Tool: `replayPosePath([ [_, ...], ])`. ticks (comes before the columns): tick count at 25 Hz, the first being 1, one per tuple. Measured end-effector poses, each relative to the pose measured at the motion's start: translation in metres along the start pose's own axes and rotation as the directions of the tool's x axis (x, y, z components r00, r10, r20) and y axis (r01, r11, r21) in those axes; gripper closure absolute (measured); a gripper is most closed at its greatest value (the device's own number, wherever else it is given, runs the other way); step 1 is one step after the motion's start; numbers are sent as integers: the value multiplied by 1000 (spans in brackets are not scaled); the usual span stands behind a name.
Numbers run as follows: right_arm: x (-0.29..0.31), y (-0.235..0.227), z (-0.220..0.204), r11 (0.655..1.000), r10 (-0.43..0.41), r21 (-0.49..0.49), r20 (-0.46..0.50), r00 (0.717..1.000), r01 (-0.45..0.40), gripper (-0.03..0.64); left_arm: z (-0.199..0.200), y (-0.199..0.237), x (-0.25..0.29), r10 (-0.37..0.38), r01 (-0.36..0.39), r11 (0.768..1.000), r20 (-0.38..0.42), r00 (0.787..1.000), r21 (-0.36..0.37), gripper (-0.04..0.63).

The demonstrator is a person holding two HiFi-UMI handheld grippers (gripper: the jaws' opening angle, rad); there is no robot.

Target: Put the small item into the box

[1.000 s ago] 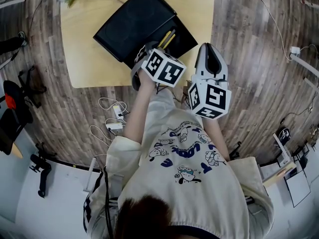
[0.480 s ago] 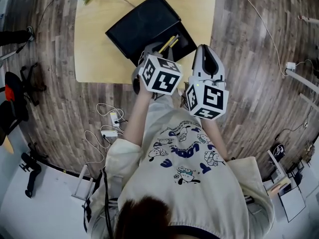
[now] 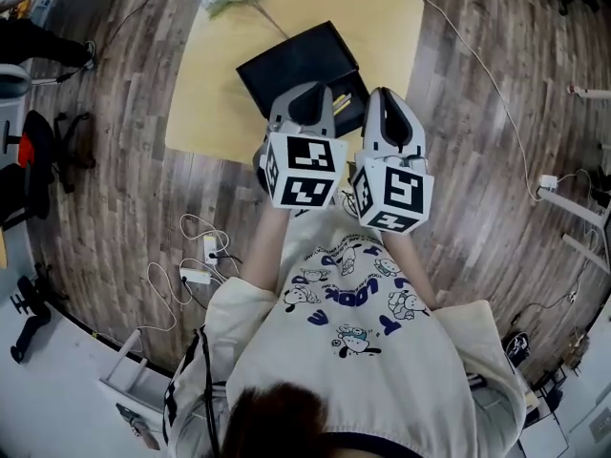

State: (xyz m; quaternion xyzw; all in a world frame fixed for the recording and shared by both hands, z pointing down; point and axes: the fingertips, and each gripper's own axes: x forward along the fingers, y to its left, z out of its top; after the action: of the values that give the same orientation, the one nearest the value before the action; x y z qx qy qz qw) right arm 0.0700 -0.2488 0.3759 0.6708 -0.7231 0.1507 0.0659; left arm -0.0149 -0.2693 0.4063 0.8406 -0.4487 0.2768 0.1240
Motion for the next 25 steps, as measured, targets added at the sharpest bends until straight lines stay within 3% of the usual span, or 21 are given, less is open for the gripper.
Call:
replayPosePath([
  [6, -6, 16, 30, 997, 72, -24, 63, 995, -71, 578, 37, 9, -37, 112, -101, 992, 176, 978, -69, 572],
  [13, -11, 33, 55, 988, 151, -57, 119, 981, -145, 578, 59, 19, -72, 210, -183, 976, 287, 935, -118, 572],
  [18, -12, 44, 64, 981, 190, -73, 136, 972, -181, 578, 62, 26, -88, 269, -237, 962, 318, 909, -136, 572],
  [25, -14, 51, 64, 974, 218, -91, 141, 966, -206, 578, 60, 28, -97, 289, -250, 956, 337, 896, -156, 572],
])
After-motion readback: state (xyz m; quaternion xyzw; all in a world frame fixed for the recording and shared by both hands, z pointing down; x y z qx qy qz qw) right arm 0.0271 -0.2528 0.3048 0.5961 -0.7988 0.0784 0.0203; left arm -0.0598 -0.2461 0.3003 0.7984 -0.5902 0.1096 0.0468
